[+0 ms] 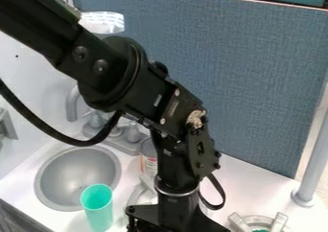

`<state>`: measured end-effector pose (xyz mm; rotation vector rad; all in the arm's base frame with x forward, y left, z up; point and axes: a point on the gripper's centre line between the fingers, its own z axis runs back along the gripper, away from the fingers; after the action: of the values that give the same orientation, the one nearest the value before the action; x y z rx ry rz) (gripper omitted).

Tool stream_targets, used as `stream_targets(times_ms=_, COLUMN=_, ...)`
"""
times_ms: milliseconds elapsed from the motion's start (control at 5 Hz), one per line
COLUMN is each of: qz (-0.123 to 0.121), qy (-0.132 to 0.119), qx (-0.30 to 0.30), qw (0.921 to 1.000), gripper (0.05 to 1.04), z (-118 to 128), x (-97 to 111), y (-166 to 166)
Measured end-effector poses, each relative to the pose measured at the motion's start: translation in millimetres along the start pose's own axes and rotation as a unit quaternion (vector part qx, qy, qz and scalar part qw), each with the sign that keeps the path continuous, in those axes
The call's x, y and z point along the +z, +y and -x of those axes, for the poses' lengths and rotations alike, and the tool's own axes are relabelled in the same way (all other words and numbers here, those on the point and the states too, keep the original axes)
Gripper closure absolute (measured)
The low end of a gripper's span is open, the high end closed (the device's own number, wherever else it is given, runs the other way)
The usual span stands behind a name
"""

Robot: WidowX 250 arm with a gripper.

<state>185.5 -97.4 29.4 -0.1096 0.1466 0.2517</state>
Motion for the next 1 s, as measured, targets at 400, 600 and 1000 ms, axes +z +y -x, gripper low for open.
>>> stream_targets(times_ms=400, qz=-0.04, qy=-0.004, qx=-0.098, qw=0.9943, gripper=0.083, z=-16.3, x=14.0, y=-18.7)
stream_targets(times_ms=600, qz=-0.073, qy=-0.002, qx=-0.138, qw=0.9877, gripper=0.083, z=-25.9, x=16.1, y=-27.3)
stream_targets(times_ms=1000, qz=-0.139, qy=0.027, qx=-0.276, qw=0.9506, gripper=0.083, z=-54.0, x=-15.2, y=-24.0)
